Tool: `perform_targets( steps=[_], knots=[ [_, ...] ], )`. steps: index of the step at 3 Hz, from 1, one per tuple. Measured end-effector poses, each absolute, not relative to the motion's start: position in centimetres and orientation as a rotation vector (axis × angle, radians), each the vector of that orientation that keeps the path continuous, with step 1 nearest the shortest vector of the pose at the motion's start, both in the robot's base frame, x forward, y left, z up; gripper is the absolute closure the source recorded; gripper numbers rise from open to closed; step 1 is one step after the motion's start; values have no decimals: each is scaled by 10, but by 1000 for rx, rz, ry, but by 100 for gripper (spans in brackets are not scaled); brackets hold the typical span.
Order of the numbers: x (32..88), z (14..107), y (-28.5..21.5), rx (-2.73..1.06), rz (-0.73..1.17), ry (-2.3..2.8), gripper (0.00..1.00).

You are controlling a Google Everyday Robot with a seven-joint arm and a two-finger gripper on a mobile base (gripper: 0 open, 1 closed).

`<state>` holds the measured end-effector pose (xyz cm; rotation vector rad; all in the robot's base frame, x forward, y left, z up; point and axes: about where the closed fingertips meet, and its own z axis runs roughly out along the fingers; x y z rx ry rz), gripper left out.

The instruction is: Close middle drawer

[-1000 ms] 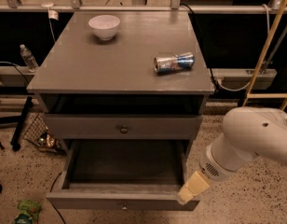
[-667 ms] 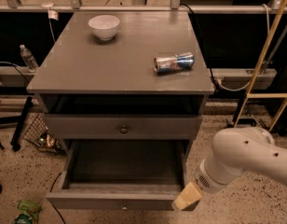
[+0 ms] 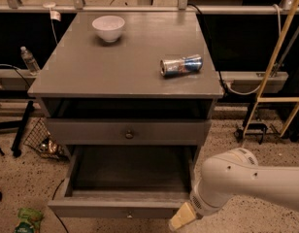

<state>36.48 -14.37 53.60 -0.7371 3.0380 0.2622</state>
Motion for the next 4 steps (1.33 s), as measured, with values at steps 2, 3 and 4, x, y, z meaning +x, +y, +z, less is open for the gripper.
perform_targets(
  steps=[2, 3, 4],
  knots=[
    [354, 513, -135, -630, 312, 3076, 0],
    [353, 499, -133, -596, 365, 3087, 0],
    [361, 456, -119, -488, 464, 3106, 0]
  ],
)
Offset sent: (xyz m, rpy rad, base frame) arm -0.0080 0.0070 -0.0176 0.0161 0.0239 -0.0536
